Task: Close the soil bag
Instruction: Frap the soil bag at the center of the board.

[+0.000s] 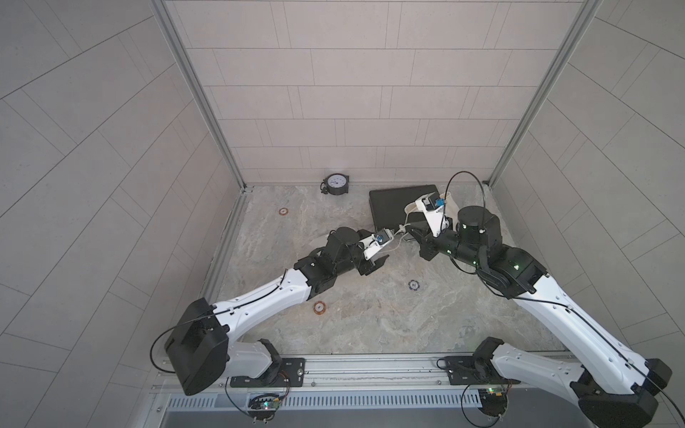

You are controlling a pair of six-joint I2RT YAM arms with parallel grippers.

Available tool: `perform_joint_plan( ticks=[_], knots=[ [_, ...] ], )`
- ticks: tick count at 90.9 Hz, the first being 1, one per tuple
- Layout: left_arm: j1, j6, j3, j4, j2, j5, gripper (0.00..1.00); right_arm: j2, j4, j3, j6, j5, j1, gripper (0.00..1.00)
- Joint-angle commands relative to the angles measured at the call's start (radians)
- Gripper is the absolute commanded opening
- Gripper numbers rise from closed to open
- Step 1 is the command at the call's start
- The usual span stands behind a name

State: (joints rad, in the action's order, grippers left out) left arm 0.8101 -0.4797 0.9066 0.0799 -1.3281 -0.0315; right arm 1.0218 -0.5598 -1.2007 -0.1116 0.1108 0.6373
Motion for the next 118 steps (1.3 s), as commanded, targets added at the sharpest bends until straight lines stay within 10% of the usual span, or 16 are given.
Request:
perform_joint_plan(
  ticks=[1, 53, 118],
  knots=[
    [0.012, -0.007, -0.007, 0.026, 0.0, 0.017, 0.73, -0.028, -0.013, -0.027, 0.012, -0.022, 0.004, 0.0],
    [0.016, -0.014, 0.065, 0.083, -0.142, -0.211, 0.18, -0.086, -0.046, -0.008, 0.008, -0.106, 0.004, 0.0],
    [0.013, 0.163, -0.038, 0.088, -0.22, -0.75, 0.15, -0.263, -0.082, 0.098, -0.038, -0.534, -0.064, 0.0]
  ],
)
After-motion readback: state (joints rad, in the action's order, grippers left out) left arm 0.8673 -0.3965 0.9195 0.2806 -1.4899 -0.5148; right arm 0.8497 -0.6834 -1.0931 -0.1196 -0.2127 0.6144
